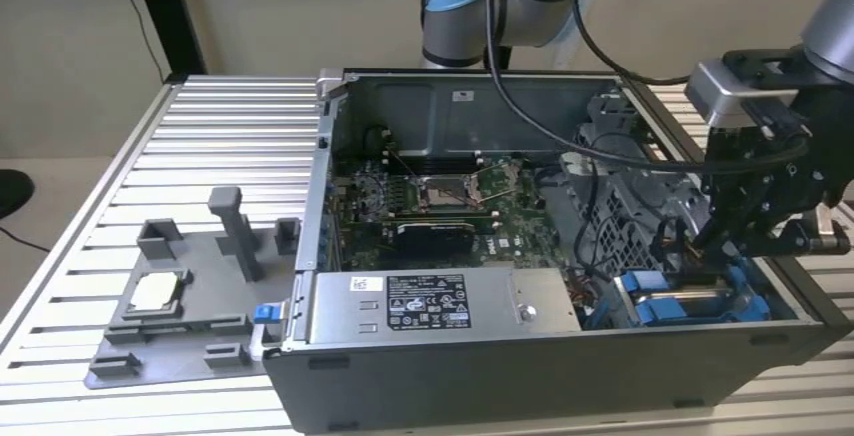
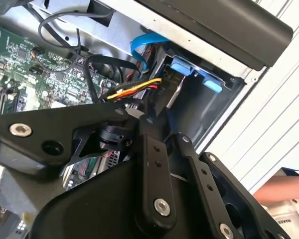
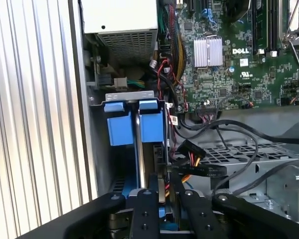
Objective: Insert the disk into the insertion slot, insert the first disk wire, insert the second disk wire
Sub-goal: 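Insert the second disk wire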
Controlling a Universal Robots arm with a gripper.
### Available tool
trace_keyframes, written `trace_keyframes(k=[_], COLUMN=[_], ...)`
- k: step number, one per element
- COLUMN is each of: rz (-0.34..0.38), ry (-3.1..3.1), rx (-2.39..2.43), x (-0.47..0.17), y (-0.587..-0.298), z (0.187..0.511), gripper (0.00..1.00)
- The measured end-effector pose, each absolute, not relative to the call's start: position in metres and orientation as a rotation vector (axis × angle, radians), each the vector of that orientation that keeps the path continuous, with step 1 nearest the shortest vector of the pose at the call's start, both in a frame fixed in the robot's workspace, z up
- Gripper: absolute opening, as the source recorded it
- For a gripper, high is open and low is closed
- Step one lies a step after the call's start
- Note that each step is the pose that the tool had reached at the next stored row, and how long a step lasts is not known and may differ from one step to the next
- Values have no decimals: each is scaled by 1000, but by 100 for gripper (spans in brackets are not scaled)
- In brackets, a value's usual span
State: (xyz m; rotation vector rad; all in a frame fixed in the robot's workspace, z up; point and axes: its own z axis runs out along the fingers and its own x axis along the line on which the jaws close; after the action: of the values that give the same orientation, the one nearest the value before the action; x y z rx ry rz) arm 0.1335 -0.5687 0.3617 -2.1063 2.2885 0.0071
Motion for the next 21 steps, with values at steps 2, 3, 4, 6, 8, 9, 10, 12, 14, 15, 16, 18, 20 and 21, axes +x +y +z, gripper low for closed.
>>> trace_keyframes(k=[2, 3, 4, 6, 8, 9, 10, 12, 14, 15, 16, 18, 20, 21], rz=[10, 12, 13, 16, 20, 22, 24, 25, 25, 25, 24, 24, 25, 25], ry=[2291, 2292, 2294, 2296, 2298, 2299, 2300, 2300, 2300, 2300, 2300, 2300, 2300, 2300], rx=[-2107, -2107, -2107, -2108, -2109, -2110, -2111, -2111, -2111, -2111, -2111, -2111, -2111, -2111], x=[134, 134, 134, 134, 134, 134, 134, 134, 134, 134, 134, 134, 134, 134], y=[-569, -569, -569, -569, -569, -569, -569, -569, -569, -569, -569, -569, -569, -569], z=[368, 371, 374, 380, 386, 388, 390, 390, 390, 390, 390, 390, 390, 390], gripper=[100, 100, 100, 100, 100, 100, 100, 100, 100, 100, 100, 100, 100, 100])
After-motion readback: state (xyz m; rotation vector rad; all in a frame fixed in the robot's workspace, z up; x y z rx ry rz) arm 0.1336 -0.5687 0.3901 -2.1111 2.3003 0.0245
